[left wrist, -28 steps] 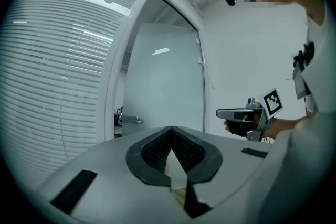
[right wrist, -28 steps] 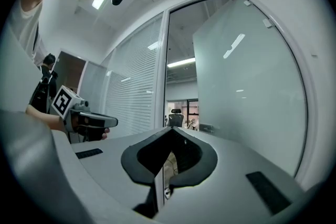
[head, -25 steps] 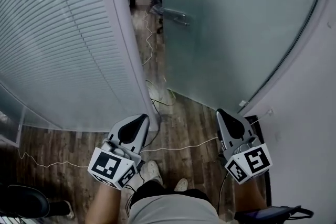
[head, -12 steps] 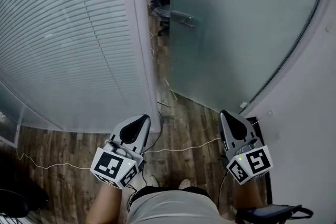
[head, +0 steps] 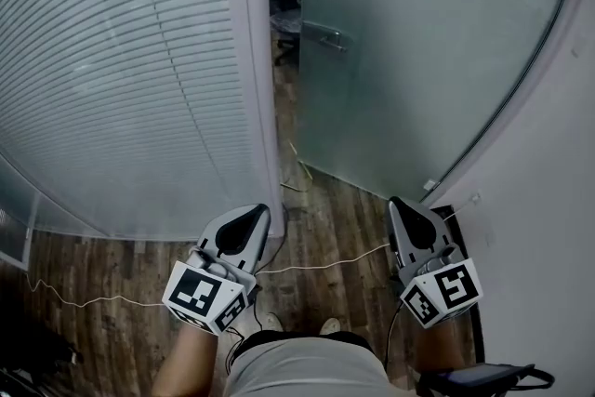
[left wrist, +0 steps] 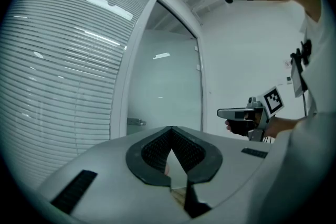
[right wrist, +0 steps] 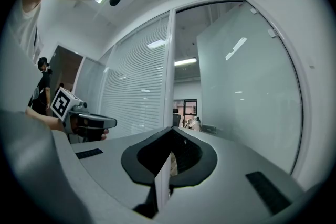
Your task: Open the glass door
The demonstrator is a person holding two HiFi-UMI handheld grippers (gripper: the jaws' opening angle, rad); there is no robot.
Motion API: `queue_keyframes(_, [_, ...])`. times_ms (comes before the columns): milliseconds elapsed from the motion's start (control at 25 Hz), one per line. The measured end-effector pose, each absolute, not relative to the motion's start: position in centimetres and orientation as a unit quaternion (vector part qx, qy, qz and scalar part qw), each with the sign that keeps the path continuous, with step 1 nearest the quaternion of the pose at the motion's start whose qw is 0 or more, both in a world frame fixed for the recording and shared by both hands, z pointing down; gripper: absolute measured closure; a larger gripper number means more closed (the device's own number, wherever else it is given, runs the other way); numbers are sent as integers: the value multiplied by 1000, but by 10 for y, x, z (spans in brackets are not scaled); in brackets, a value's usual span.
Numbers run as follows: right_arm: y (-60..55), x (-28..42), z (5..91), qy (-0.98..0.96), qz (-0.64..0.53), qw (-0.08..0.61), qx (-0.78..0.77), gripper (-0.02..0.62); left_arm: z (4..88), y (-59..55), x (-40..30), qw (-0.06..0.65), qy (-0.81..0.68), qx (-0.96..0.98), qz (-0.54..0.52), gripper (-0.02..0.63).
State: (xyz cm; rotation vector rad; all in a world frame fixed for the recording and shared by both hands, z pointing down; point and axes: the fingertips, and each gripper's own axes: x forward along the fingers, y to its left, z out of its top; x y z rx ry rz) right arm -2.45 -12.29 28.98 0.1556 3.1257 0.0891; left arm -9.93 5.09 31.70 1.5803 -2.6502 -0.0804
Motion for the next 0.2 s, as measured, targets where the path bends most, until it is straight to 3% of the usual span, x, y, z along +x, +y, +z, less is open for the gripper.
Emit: queue_keyframes(200, [-116, 1, 302, 998, 29, 4, 48, 595, 327, 58, -74, 30, -856, 515, -28, 606])
